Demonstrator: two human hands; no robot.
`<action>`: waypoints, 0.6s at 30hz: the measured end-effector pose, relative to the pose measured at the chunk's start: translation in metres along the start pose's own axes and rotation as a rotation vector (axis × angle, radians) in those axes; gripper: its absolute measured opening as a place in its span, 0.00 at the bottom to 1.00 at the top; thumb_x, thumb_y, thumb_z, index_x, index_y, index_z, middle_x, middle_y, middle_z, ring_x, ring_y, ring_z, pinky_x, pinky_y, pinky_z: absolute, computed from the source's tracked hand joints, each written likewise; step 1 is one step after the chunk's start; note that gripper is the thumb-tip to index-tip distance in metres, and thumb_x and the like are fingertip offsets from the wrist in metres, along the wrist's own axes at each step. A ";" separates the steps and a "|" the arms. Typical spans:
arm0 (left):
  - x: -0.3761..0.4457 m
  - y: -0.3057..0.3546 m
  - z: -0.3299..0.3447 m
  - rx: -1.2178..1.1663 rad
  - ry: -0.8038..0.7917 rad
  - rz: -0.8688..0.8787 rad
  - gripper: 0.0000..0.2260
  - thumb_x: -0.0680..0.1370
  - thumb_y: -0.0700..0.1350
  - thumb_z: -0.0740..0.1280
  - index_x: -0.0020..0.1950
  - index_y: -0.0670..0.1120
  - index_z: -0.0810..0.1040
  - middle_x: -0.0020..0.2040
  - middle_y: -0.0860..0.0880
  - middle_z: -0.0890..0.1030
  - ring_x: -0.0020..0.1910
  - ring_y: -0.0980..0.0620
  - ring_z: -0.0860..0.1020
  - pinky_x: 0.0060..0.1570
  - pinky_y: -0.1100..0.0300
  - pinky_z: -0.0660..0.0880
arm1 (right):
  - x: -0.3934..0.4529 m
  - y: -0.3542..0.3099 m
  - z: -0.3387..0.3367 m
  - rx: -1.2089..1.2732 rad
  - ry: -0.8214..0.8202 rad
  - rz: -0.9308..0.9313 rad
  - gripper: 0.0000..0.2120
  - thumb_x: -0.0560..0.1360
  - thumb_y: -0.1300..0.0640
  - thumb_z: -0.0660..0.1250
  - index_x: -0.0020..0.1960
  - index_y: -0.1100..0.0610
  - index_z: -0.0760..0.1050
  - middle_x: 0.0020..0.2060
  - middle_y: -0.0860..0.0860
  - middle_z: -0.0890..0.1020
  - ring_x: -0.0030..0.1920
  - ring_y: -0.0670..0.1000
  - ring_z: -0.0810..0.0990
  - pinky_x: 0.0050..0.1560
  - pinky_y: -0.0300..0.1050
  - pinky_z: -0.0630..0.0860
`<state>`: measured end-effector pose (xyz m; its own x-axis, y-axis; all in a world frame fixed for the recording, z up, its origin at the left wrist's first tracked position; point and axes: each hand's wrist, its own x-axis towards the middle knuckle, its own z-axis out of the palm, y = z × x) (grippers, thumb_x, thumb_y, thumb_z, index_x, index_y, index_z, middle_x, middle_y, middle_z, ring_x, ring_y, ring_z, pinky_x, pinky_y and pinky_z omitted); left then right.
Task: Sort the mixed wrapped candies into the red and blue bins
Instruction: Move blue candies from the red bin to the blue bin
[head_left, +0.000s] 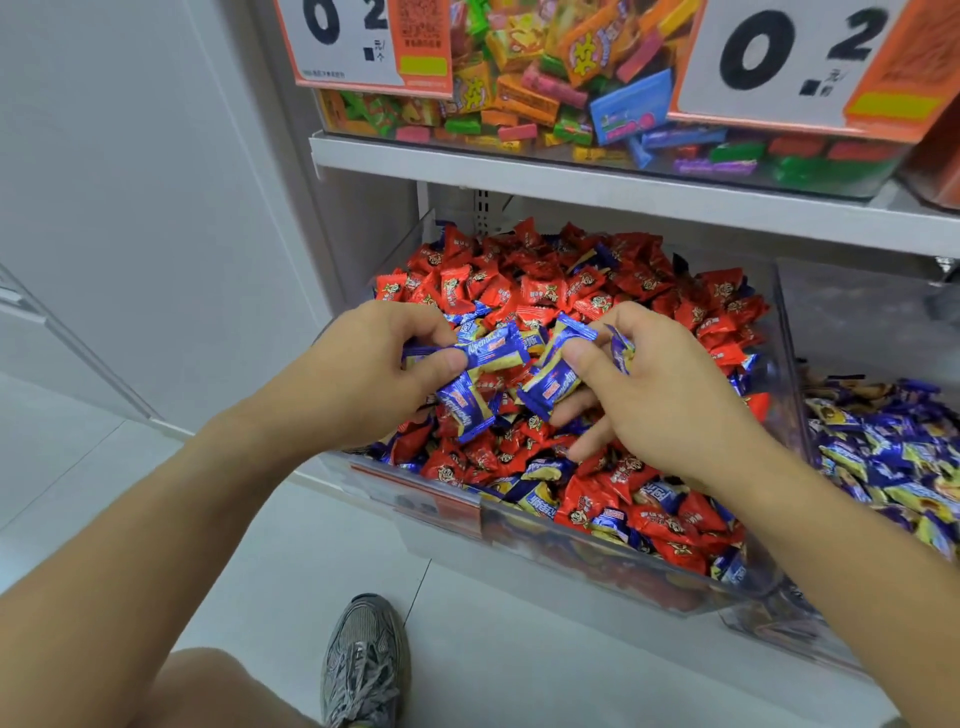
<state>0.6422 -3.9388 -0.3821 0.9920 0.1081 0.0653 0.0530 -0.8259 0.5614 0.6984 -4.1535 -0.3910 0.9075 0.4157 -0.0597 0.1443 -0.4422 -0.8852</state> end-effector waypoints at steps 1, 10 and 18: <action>0.000 0.000 0.002 0.009 0.016 0.008 0.08 0.78 0.51 0.68 0.39 0.53 0.78 0.26 0.55 0.76 0.25 0.59 0.72 0.28 0.67 0.65 | 0.001 -0.001 0.001 0.049 -0.001 0.003 0.08 0.83 0.53 0.62 0.50 0.57 0.69 0.33 0.56 0.85 0.29 0.58 0.84 0.35 0.57 0.82; -0.002 0.007 -0.001 0.035 0.141 -0.009 0.06 0.76 0.48 0.71 0.52 0.54 0.86 0.27 0.62 0.77 0.27 0.51 0.79 0.28 0.59 0.75 | 0.004 0.003 0.003 0.076 -0.017 -0.035 0.05 0.81 0.56 0.65 0.48 0.57 0.73 0.33 0.55 0.85 0.34 0.56 0.86 0.39 0.60 0.84; -0.004 0.030 0.015 -0.208 0.118 0.125 0.03 0.76 0.44 0.72 0.44 0.51 0.85 0.28 0.57 0.80 0.25 0.62 0.76 0.26 0.74 0.67 | -0.013 0.006 -0.012 0.147 0.012 -0.040 0.03 0.80 0.57 0.67 0.50 0.57 0.76 0.40 0.60 0.82 0.33 0.56 0.86 0.36 0.54 0.82</action>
<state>0.6418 -3.9722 -0.3776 0.9686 0.0856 0.2336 -0.1062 -0.7067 0.6995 0.6924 -4.1711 -0.3901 0.9068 0.4211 -0.0181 0.1221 -0.3036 -0.9450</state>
